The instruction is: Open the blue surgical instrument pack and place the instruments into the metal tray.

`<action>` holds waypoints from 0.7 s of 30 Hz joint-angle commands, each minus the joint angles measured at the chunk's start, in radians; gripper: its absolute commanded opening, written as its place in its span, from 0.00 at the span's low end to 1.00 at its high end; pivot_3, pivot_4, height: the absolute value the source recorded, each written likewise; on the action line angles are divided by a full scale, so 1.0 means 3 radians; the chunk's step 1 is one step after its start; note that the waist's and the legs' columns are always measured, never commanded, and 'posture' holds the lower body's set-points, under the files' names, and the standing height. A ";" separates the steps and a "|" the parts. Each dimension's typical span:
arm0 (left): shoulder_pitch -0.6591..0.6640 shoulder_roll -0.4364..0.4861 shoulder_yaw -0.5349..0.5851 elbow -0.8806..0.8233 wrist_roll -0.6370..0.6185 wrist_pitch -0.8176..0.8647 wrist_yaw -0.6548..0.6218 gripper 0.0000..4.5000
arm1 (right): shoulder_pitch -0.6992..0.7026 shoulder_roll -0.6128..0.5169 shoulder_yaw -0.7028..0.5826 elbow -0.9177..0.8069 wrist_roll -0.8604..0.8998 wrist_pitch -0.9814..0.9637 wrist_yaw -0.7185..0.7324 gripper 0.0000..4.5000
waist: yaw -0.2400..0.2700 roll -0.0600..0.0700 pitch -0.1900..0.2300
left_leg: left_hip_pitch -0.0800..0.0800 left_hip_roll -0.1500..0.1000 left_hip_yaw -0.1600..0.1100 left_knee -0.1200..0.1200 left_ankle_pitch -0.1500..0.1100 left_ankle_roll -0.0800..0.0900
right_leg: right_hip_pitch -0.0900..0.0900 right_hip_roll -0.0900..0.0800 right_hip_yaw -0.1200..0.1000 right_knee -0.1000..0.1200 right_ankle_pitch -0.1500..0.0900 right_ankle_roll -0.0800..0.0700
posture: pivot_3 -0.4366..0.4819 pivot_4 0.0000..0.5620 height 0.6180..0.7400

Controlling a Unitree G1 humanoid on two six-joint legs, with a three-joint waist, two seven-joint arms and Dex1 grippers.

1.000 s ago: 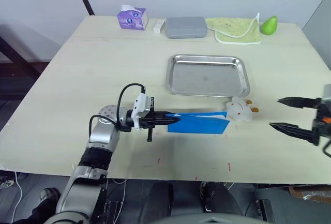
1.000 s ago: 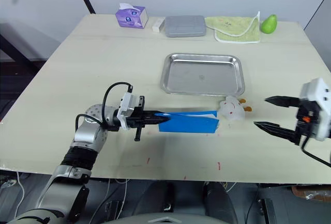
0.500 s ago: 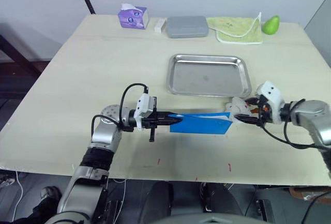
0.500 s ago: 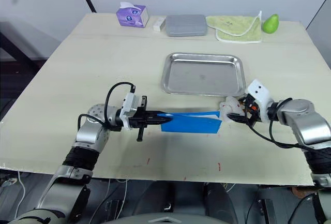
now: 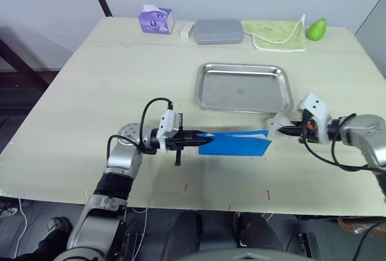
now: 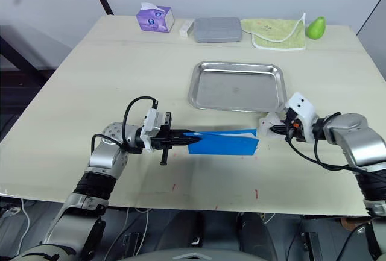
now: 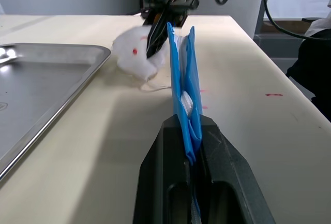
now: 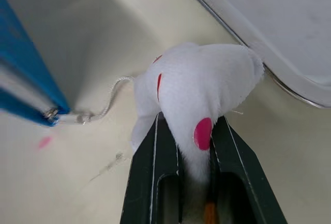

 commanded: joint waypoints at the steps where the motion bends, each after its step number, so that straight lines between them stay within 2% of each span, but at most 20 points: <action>1: -0.0012 0.0015 -0.0053 0.0008 0.0087 -0.0069 0.0011 0.00 | 0.0039 -0.0199 -0.0465 -0.0342 0.0344 0.0247 0.0109 0.01 | 0.0002 0.0001 0.0000 | 0.0000 0.0000 0.0000 0.0000 0.0000 0.0000 | 0.0000 0.0000 0.0000 0.0001 0.0000 0.0000 | 0.48 0.27 0.97; 7: -0.0032 0.0016 -0.0068 0.0057 0.0113 -0.0091 0.0012 0.00 | 0.0021 -0.0446 -0.0862 -0.0521 0.0801 0.0593 0.0270 0.01 | 0.0002 0.0001 0.0000 | 0.0000 0.0000 -0.0002 0.0000 0.0000 0.0000 | 0.0001 0.0000 -0.0001 0.0000 0.0000 0.0000 | 0.48 0.27 0.97; 13: -0.0049 0.0019 -0.0107 0.0056 0.0153 -0.0071 0.0019 0.00 | -0.0423 -0.0139 -0.1108 -0.0560 0.1426 0.0914 0.0080 0.01 | 0.0003 0.0001 0.0000 | 0.0001 0.0000 -0.0002 0.0000 0.0000 0.0000 | 0.0001 0.0000 0.0000 0.0001 0.0000 0.0000 | 0.48 0.27 0.97; 16: -0.0067 0.0038 -0.0128 0.0067 0.0179 -0.0067 0.0020 0.00 | -0.0651 0.0071 -0.1088 -0.0652 0.1731 0.1079 -0.0048 0.01 | 0.0004 0.0001 0.0000 | -0.0001 0.0000 -0.0006 0.0000 0.0000 0.0000 | 0.0001 0.0000 -0.0003 -0.0001 0.0000 0.0000 | 0.48 0.27 0.97; 21: -0.0077 0.0047 -0.0157 0.0106 0.0209 -0.0101 0.0010 0.00 | -0.0941 0.0427 -0.0690 -0.0722 0.1630 0.1013 -0.0332 0.01 | -0.0015 0.0003 -0.0001 | 0.0000 0.0000 -0.0004 0.0000 0.0000 0.0000 | 0.0000 -0.0001 -0.0002 0.0002 0.0000 0.0000 | 0.48 0.27 0.97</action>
